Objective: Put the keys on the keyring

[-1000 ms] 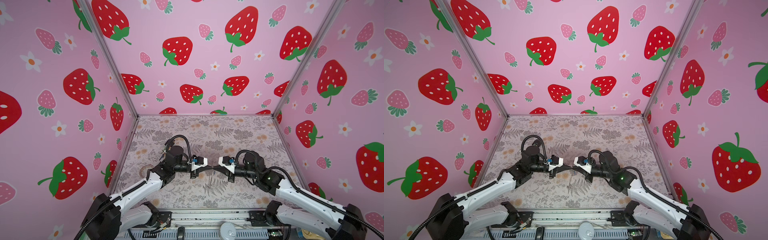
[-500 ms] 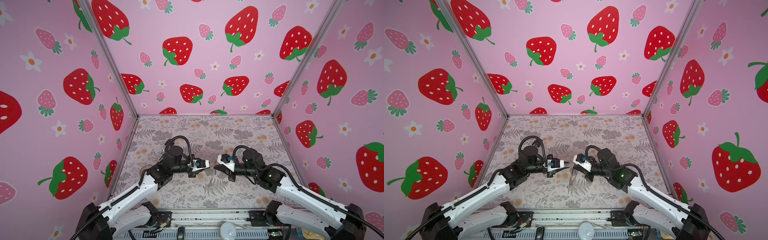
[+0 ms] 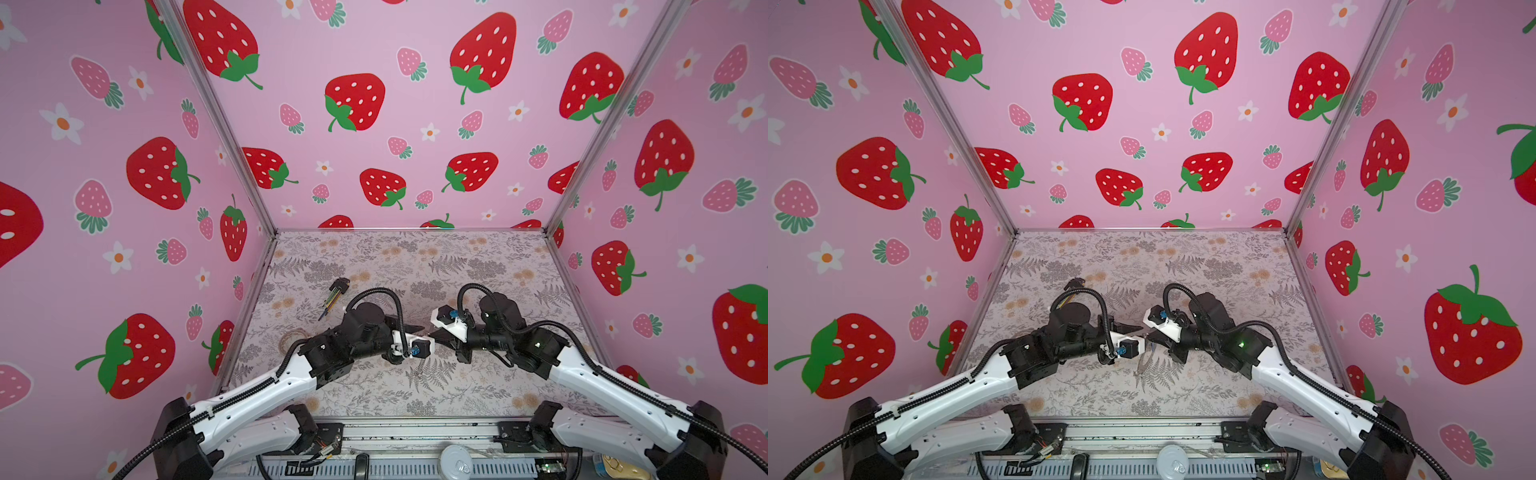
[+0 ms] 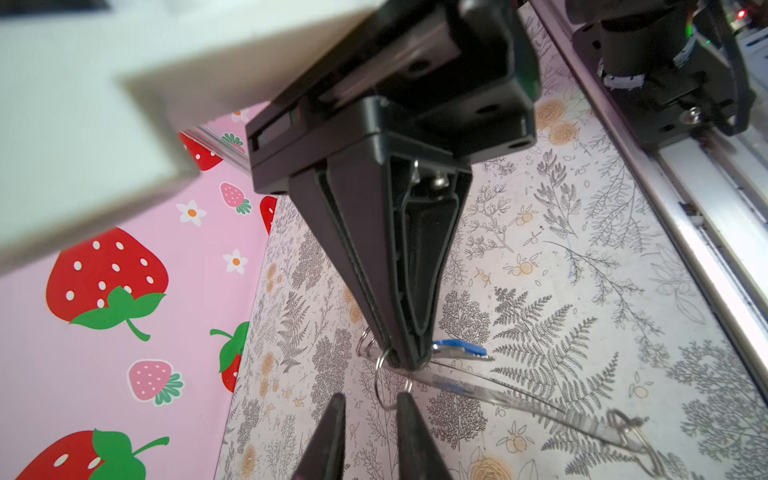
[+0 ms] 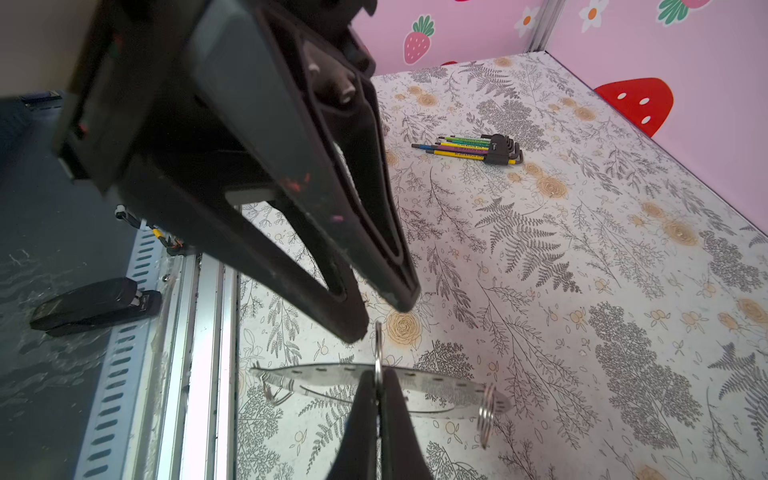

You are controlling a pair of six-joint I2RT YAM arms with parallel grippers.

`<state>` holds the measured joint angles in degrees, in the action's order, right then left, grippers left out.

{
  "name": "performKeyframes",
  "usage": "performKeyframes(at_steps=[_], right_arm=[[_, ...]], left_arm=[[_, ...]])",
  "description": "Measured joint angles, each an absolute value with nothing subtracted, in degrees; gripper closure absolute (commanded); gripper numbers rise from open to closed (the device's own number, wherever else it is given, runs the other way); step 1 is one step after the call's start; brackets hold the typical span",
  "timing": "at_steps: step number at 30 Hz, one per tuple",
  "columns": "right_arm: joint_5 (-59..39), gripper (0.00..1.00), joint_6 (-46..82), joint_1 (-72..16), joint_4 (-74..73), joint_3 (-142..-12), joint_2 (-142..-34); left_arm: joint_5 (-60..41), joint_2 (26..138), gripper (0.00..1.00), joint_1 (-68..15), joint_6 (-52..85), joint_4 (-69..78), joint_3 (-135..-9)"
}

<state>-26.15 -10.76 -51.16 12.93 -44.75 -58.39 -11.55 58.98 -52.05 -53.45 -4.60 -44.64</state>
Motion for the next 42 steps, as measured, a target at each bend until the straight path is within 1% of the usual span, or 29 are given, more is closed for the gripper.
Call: performKeyframes(at_steps=[5, 18, 23, 28, 30, 32, 34, 39, 42], right_arm=[[-26.15, 1.0, -10.79, -51.16, 13.58, -44.84, -58.43], [-26.04, 1.0, -10.76, -51.16, 14.02, -44.86, -58.43], [-25.47, 1.0, -10.81, -51.13, 14.66, -45.6, -58.43], [-24.67, 1.0, -10.83, -51.11, 14.72, -45.91, -58.43], [-24.49, 1.0, -10.96, -51.13, 14.85, -45.93, -58.43], [-24.32, 1.0, -11.38, -51.18, 15.11, -45.93, -58.43], [-23.86, 1.0, -11.86, -51.24, 15.16, -45.95, -58.46], [-22.31, 0.8, -12.36, -51.24, 15.27, -46.02, -58.26], [-21.23, 0.74, -12.34, -51.27, 15.14, -46.02, -56.6]], left_arm=[[-9.5, 59.92, 0.76, -53.58, -54.3, -5.15, -46.17], [-8.58, 63.13, 0.78, -54.13, -54.48, -10.61, -49.43], [-8.49, 64.58, 0.84, -54.17, -54.41, -11.94, -51.11], [-8.36, 65.39, 0.86, -54.17, -54.24, -13.15, -52.45], [-8.38, 65.82, 0.9, -54.19, -54.19, -13.65, -52.97], [-8.49, 66.22, 1.0, -54.19, -53.87, -13.78, -53.41], [-8.6, 66.48, 1.0, -54.19, -53.19, -13.98, -53.76], [-9.72, 66.92, 1.0, -53.76, -51.48, -14.41, -54.0], [-11.68, 66.85, 1.0, -52.47, -49.25, -14.26, -53.91]])
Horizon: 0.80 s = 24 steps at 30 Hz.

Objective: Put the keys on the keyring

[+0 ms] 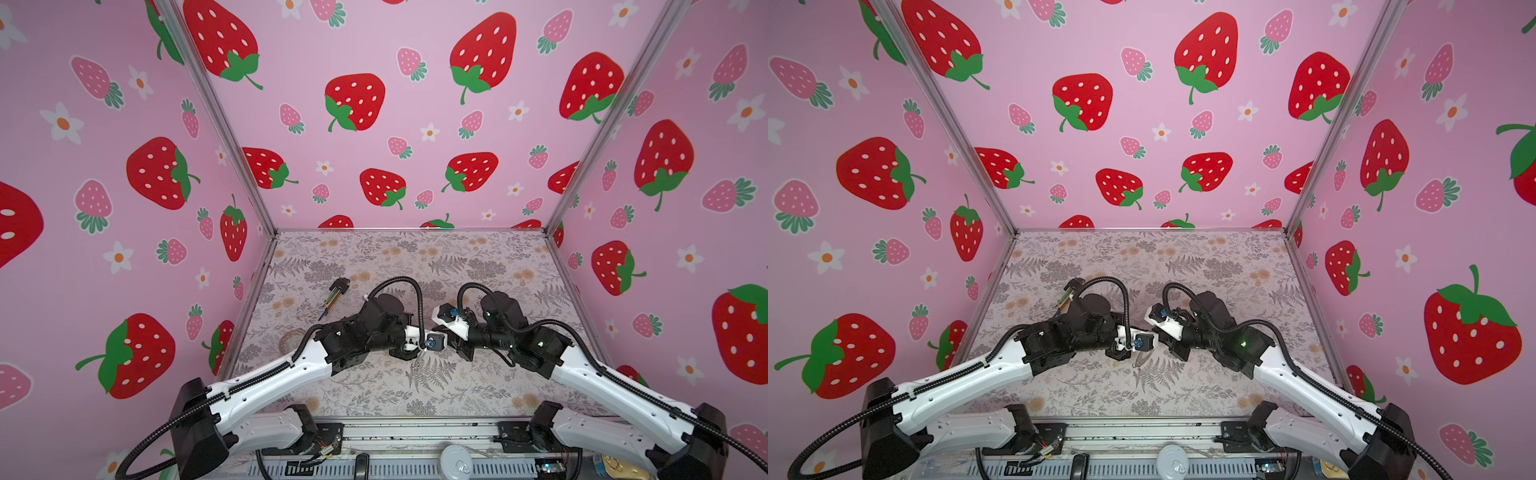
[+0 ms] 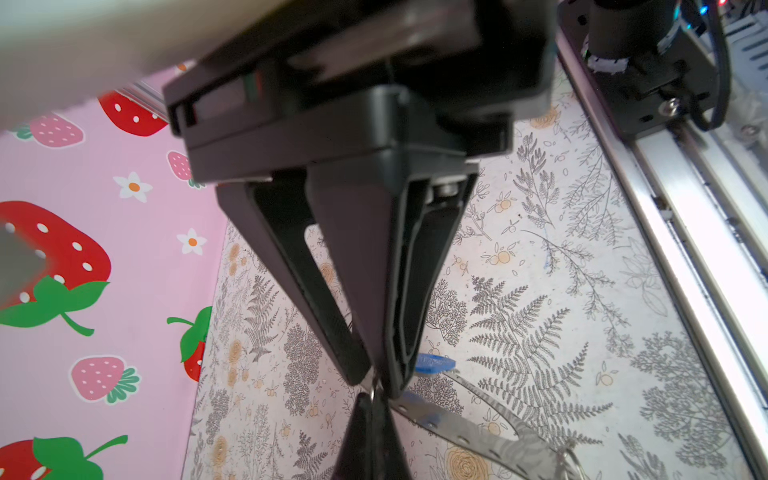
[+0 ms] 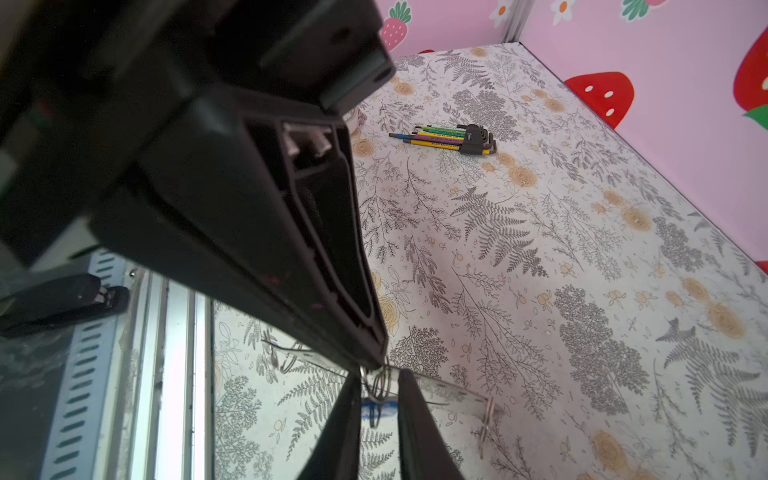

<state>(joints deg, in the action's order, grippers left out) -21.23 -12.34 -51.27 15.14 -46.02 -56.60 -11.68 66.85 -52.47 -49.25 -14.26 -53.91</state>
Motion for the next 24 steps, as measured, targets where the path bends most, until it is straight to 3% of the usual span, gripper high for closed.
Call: performKeyframes(at_steps=[9, 24], right_arm=[[-18.41, 0.63, -8.47, -51.24, 9.19, -41.74, -48.23], [-17.08, 0.57, -4.03, -51.27, -1.74, -38.89, -50.81]], left_arm=[[-19.55, 62.92, 1.0, -44.82, -37.34, -5.8, -49.23], [-25.32, 61.87, 1.0, -40.64, -21.45, 8.4, -45.19]])
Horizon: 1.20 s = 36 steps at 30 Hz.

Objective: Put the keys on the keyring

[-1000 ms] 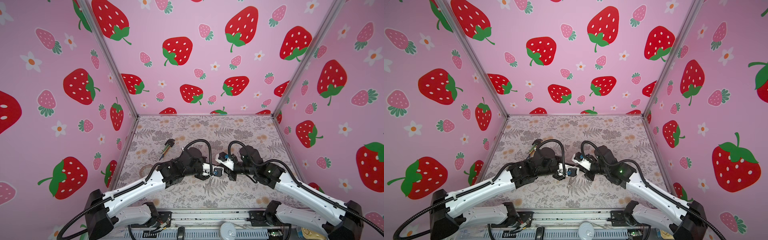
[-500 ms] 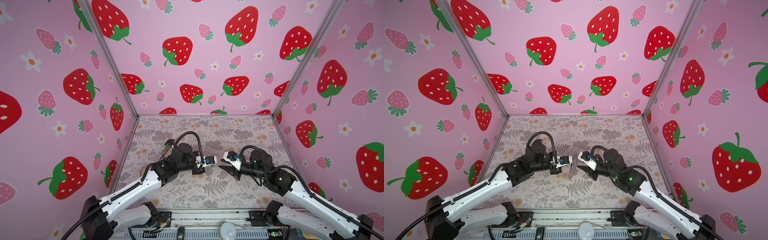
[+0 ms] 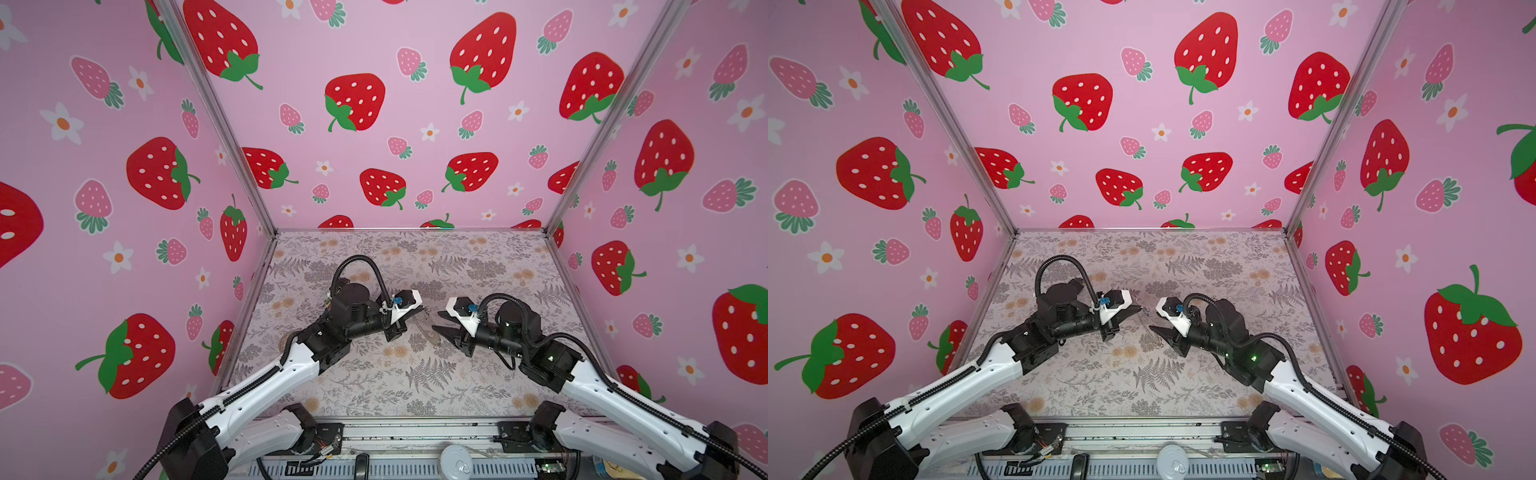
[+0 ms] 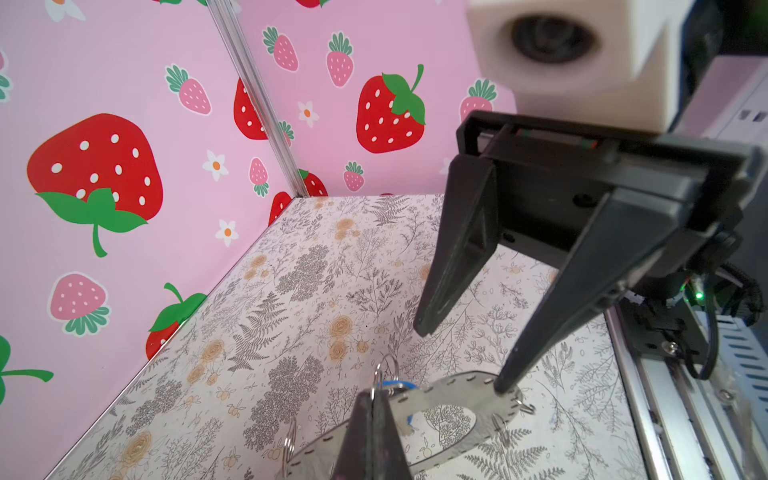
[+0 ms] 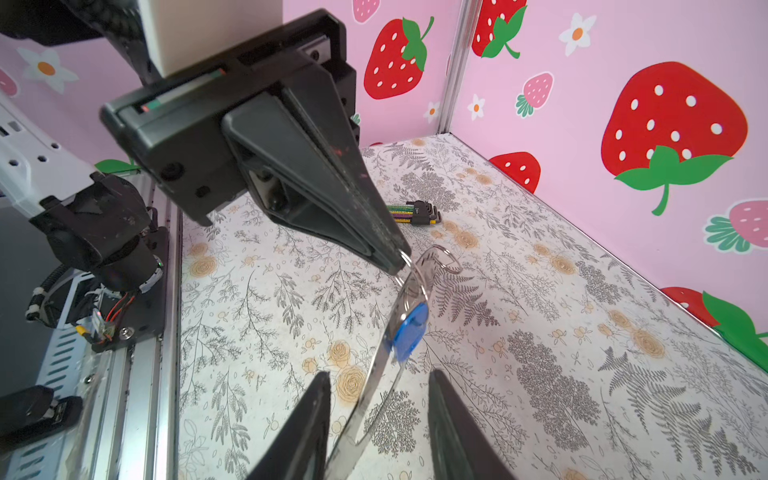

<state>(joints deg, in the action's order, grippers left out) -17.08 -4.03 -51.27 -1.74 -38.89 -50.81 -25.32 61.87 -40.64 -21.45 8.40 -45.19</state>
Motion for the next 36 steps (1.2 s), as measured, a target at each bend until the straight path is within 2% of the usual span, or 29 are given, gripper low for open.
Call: performKeyframes(at_steps=[7, 10, 13, 15, 21, 29, 36], right_arm=[[-14.59, 0.58, -4.43, -51.27, -4.71, -38.83, -51.05], [-14.17, 0.63, -4.54, -51.27, -5.45, -38.76, -50.09], [-13.96, 0.73, -3.86, -51.27, -7.35, -37.98, -48.23], [-13.89, 0.74, -3.29, -51.27, -8.01, -37.71, -47.55], [-13.19, 0.73, -0.4, -51.27, -8.56, -37.6, -47.77], [-12.21, 0.62, 0.58, -51.27, -8.08, -36.67, -49.63], [-14.06, 0.6, 0.45, -51.27, -8.23, -36.67, -52.16]], left_arm=[[-26.15, 61.87, 1.0, -40.6, -19.16, 11.16, -44.62], [-26.2, 61.87, 1.0, -40.6, -18.81, 11.86, -44.6], [-26.3, 61.93, 1.0, -40.6, -18.61, 12.34, -44.6], [-26.61, 61.98, 1.0, -40.6, -18.59, 12.73, -44.51], [-27.05, 61.98, 1.0, -40.53, -18.59, 13.58, -44.47], [-27.09, 61.98, 1.0, -40.49, -18.15, 14.11, -44.47], [-26.98, 61.98, 1.0, -40.49, -16.99, 16.08, -43.83]])
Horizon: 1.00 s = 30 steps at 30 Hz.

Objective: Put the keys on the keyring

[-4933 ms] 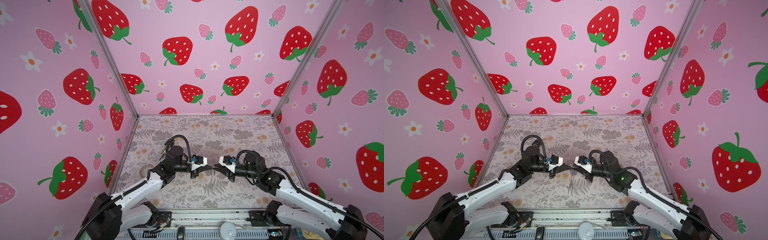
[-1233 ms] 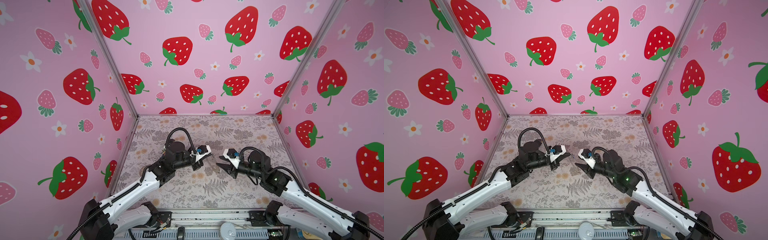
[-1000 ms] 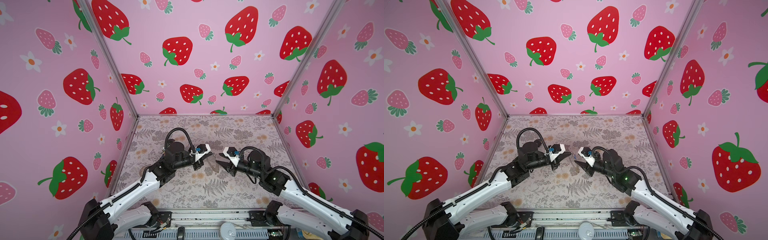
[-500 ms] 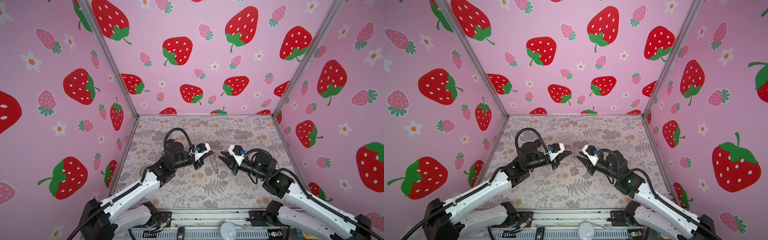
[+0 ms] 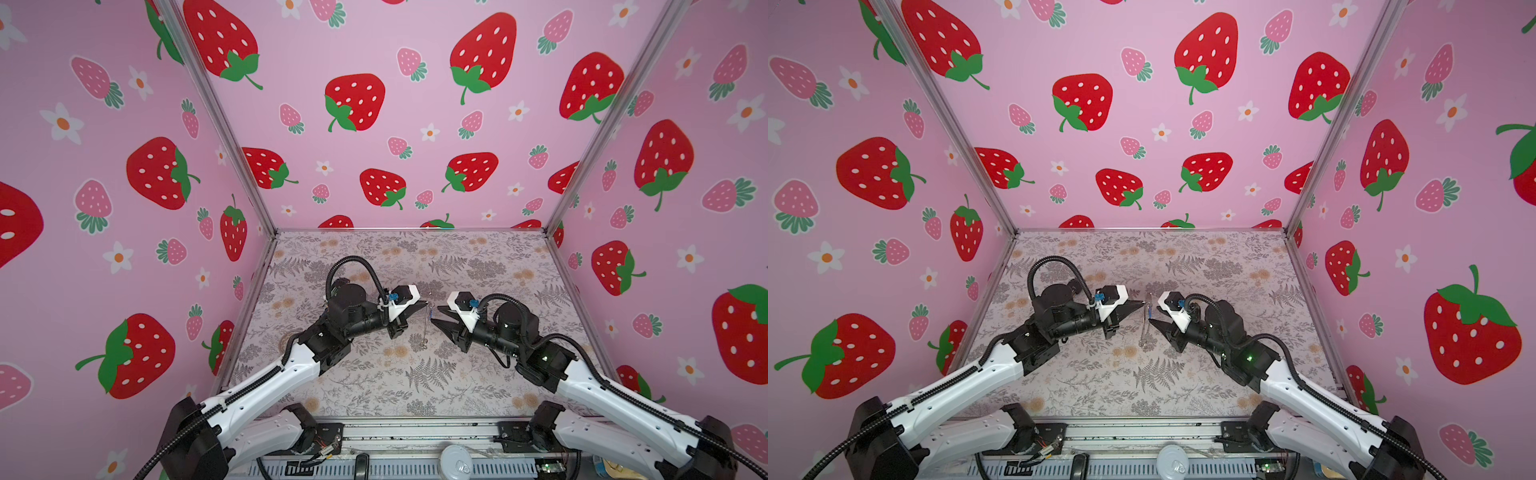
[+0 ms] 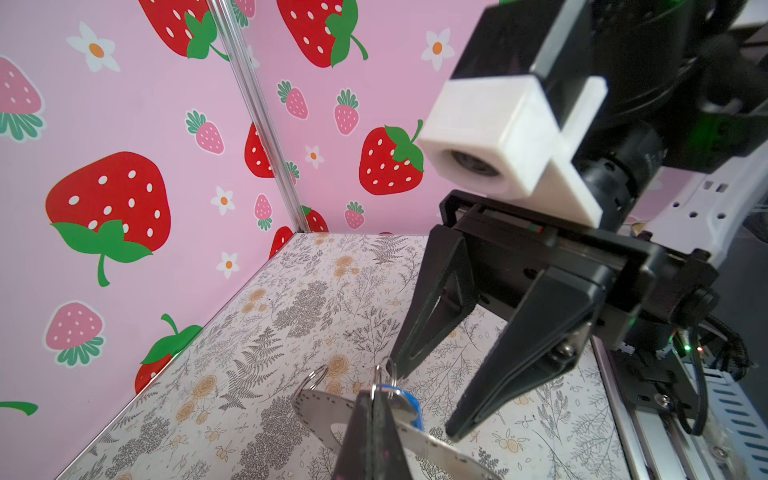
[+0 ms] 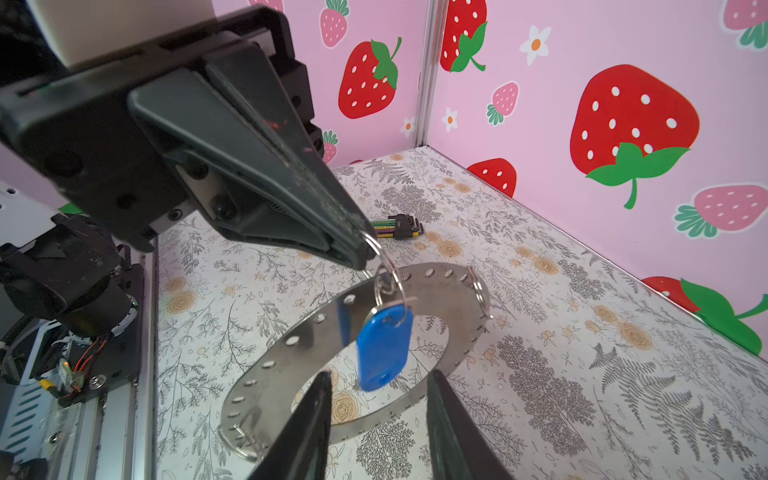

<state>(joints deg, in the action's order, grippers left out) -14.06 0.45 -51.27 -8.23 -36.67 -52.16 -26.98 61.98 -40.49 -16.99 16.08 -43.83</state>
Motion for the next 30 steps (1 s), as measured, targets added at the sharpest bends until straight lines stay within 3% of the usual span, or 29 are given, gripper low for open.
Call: performKeyframes(at_steps=[16, 25, 30], right_arm=[[-12.23, 0.74, 2.61, -51.31, -13.54, -36.71, -55.72], [-11.38, 0.73, 2.98, -51.64, -15.0, -37.04, -56.58], [-10.9, 0.84, 2.98, -51.79, -15.18, -37.28, -57.25]], left_arm=[[-24.21, 62.94, 1.0, -40.95, -13.17, 19.51, -43.55], [-23.22, 64.14, 1.0, -41.41, -11.92, 19.9, -43.55], [-22.85, 64.27, 1.0, -41.65, -11.64, 20.1, -43.55]])
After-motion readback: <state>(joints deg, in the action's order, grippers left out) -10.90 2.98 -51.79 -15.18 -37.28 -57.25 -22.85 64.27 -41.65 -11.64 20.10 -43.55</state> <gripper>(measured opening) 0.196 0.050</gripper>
